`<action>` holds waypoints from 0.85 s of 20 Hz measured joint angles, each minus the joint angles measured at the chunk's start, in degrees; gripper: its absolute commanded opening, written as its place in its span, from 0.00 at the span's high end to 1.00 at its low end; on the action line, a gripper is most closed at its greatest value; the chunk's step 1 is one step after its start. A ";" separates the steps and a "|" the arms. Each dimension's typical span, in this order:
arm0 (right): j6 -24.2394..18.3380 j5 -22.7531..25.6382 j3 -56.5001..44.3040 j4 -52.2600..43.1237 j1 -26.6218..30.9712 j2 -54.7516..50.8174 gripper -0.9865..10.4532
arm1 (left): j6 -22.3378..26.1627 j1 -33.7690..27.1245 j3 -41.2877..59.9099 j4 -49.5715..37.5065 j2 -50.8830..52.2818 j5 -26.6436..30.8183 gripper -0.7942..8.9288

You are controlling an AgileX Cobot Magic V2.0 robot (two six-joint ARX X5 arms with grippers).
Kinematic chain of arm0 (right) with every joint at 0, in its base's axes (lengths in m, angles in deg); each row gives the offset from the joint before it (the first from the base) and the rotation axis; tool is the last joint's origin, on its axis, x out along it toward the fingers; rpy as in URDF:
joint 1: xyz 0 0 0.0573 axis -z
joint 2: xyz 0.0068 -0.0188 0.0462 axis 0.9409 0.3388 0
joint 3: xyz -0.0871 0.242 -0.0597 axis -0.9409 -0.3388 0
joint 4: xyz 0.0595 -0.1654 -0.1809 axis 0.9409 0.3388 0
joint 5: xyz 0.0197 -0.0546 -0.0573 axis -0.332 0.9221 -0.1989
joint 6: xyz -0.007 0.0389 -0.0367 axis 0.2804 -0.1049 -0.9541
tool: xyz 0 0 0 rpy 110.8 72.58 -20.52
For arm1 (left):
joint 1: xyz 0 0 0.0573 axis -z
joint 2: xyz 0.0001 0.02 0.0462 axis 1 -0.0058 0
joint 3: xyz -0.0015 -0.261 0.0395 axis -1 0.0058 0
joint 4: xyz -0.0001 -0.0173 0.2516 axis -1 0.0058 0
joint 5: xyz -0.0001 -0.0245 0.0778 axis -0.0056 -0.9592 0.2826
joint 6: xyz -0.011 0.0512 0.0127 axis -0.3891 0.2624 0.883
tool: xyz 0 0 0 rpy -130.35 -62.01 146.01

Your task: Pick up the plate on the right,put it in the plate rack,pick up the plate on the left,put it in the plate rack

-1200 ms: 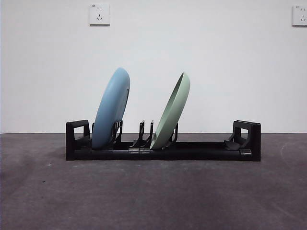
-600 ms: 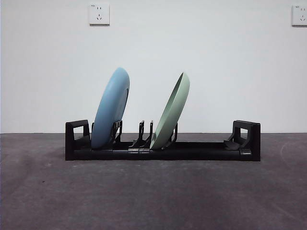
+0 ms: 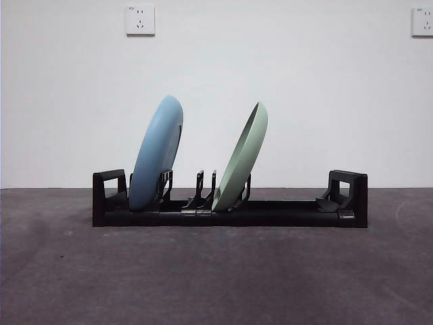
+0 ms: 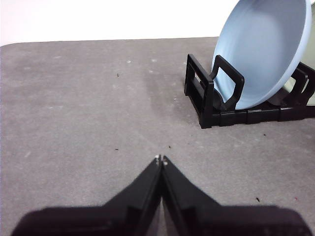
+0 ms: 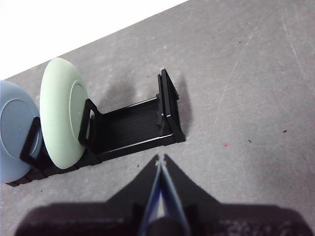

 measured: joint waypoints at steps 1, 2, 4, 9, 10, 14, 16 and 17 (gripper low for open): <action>0.00 0.00 0.00 0.00 0.00 0.00 0.91 | 0.00 0.00 0.00 0.00 0.00 0.00 0.92; -0.07 0.02 0.00 0.00 0.00 0.00 0.91 | 0.02 0.00 0.00 0.00 0.00 0.00 0.92; -3.13 1.18 0.00 -0.02 0.00 -0.07 0.91 | 0.02 0.00 0.00 0.00 0.00 0.00 0.92; -18.43 -0.04 -2.71 -8.81 1.18 -6.10 0.91 | 0.02 0.00 0.00 0.00 0.00 0.00 0.92; -21.29 -2.45 -5.20 -13.38 2.62 -8.41 0.91 | 0.00 0.00 0.00 0.00 0.00 0.00 0.92; -25.38 -10.51 -18.78 -26.10 9.88 -18.34 0.91 | 0.00 0.00 0.00 0.00 0.00 0.00 0.92; -25.38 -10.64 -22.99 -26.32 11.43 -21.29 0.91 | 0.02 0.00 0.00 0.00 0.00 0.00 0.92; -25.38 -10.62 -24.63 -26.36 11.76 -22.38 0.91 | 0.02 0.00 0.00 0.00 0.00 0.00 0.92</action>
